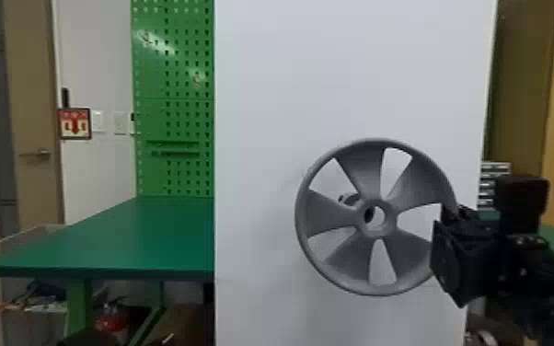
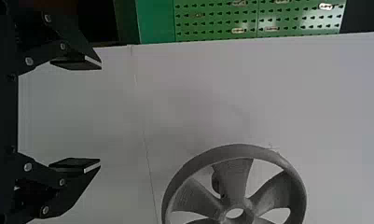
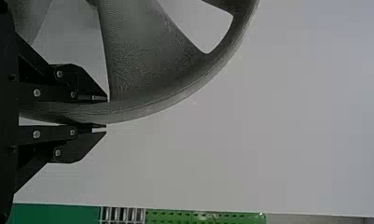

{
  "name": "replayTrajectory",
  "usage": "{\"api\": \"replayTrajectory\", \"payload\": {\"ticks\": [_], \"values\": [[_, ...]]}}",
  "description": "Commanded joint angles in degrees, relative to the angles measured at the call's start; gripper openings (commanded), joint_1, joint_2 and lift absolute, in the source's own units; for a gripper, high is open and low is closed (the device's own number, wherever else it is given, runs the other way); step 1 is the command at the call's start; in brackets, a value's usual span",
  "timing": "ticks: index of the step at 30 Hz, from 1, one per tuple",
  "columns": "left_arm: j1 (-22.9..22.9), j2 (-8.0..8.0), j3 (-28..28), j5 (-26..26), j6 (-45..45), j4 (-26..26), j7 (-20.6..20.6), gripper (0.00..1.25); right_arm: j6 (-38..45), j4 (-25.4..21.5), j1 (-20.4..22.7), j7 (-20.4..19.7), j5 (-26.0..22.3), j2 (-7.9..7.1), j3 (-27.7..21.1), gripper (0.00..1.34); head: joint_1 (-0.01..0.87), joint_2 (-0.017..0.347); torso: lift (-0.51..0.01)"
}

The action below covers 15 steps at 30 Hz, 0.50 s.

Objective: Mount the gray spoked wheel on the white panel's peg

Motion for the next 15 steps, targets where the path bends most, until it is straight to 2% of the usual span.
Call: {"api": "replayTrajectory", "payload": {"ticks": [1, 15], "values": [[0.0, 0.0, 0.0, 0.0, 0.0, 0.0, 0.0, 0.74, -0.7, 0.8, -0.3, 0.0, 0.3, -0.01, -0.1, 0.17, 0.123, -0.008, -0.404], [0.0, 0.0, -0.1, -0.1, 0.0, 0.0, 0.0, 0.74, -3.9, 5.1, -1.6, 0.4, -0.3, 0.43, 0.1, 0.17, 0.123, -0.008, -0.404]]}}
